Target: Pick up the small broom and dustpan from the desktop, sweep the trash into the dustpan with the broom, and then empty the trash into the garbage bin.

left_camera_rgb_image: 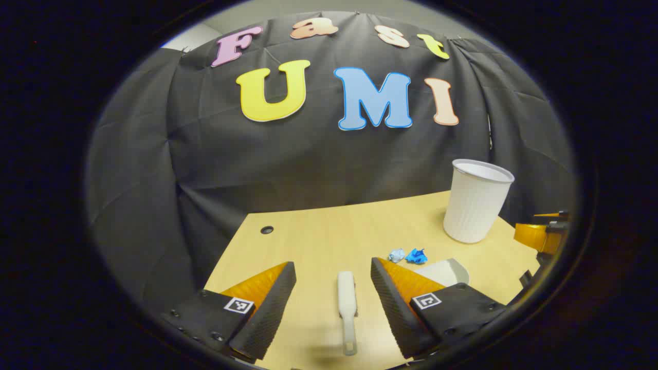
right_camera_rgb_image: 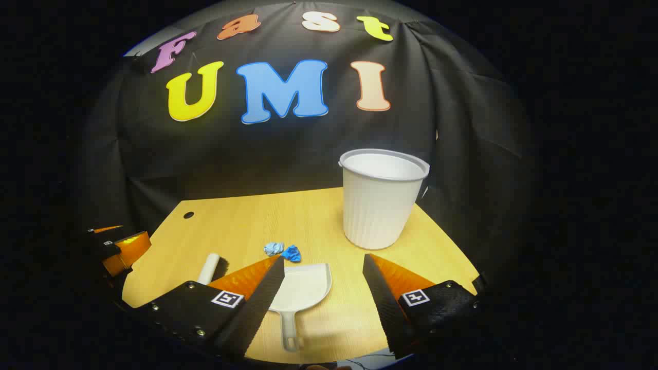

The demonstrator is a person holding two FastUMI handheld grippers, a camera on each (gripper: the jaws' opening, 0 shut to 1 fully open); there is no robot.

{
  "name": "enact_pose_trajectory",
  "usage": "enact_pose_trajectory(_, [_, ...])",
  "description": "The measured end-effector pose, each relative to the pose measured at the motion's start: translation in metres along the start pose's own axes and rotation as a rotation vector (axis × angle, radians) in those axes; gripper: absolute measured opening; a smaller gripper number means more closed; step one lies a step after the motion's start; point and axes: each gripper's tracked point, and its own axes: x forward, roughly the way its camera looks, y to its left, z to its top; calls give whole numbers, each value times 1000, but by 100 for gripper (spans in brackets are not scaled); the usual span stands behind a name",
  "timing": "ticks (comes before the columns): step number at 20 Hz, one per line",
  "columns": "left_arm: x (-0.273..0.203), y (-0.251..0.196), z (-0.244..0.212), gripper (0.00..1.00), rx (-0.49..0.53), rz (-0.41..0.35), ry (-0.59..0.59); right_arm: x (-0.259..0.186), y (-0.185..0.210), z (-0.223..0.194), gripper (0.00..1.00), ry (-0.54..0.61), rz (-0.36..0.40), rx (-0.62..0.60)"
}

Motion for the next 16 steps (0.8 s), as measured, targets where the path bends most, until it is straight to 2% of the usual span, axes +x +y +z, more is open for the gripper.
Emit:
enact_pose_trajectory(6, [4,0,-15,96,-19,13,41,5,3,-16,96,68,21,19])
enact_pose_trajectory(7, [6,0,-16,100,-14,15,47,5,3,-16,96,73,23,17])
enact_pose_trajectory(9, [8,0,-20,96,-4,18,61,6,3,-17,96,85,22,12])
enact_pose_trajectory(10, [8,0,-23,100,-1,18,69,6,1,-17,96,88,16,13])
enact_pose_trajectory(12, [10,-2,-28,91,3,9,92,10,1,-19,96,101,13,24])
enact_pose_trajectory(14, [11,-4,-34,100,8,-1,116,13,-2,-23,96,117,10,42])
enact_pose_trajectory(16, [10,-9,-46,100,15,-5,142,15,-4,-28,96,135,8,53])
